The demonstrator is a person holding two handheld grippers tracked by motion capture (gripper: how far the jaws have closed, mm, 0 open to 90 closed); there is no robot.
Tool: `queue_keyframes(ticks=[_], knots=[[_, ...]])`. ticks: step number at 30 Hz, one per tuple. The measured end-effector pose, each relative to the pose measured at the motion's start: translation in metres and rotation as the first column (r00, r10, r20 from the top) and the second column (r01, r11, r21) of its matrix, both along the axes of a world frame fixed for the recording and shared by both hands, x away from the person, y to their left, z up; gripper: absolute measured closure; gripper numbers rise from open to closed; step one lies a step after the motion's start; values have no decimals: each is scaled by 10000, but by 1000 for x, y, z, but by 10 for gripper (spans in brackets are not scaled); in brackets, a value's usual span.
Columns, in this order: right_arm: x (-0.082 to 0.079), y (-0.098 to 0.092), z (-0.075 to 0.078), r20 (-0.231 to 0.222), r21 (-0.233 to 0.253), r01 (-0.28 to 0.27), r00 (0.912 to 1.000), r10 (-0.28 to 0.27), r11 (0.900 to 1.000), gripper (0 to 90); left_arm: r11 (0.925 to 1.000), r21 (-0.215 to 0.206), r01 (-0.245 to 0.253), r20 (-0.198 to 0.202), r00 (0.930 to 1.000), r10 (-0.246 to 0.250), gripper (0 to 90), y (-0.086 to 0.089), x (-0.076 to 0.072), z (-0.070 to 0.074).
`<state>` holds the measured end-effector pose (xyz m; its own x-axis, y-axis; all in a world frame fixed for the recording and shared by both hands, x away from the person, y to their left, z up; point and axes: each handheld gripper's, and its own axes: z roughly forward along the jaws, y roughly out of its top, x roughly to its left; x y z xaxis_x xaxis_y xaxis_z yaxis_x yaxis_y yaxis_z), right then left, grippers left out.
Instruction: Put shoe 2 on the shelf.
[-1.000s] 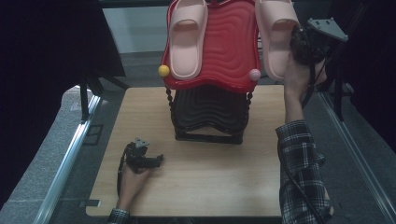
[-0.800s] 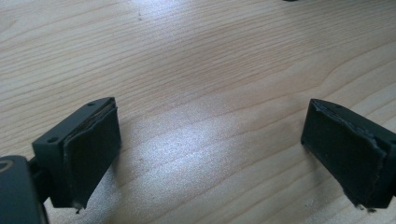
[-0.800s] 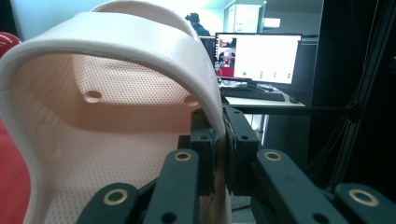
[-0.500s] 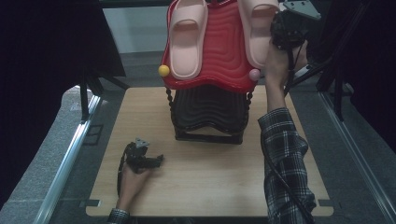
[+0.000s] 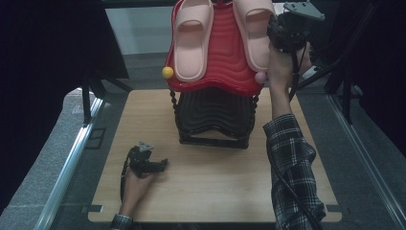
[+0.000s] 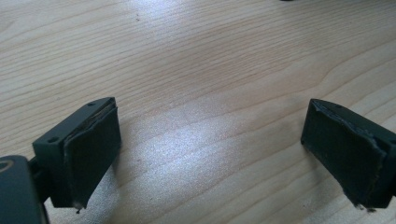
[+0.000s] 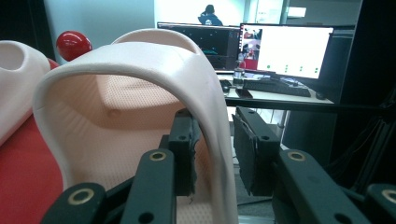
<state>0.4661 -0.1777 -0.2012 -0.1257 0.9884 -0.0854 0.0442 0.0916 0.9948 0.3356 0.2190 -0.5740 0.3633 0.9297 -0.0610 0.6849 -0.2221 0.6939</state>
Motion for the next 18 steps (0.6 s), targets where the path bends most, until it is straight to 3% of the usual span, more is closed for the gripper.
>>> queue_keyframes(ticks=[5,12,18], knots=[[-6,-5,1,-17,133,-339,9994,339,9993,681,10000,-3,-3,4,10000,3,47,0,0,0],[-19,-23,0,361,354,-546,9979,534,9979,681,10000,-1,-14,-1,10000,14,47,0,0,0],[-32,-39,-2,573,91,-600,9966,594,9982,713,10000,8,-21,-23,10000,21,47,0,0,0]])
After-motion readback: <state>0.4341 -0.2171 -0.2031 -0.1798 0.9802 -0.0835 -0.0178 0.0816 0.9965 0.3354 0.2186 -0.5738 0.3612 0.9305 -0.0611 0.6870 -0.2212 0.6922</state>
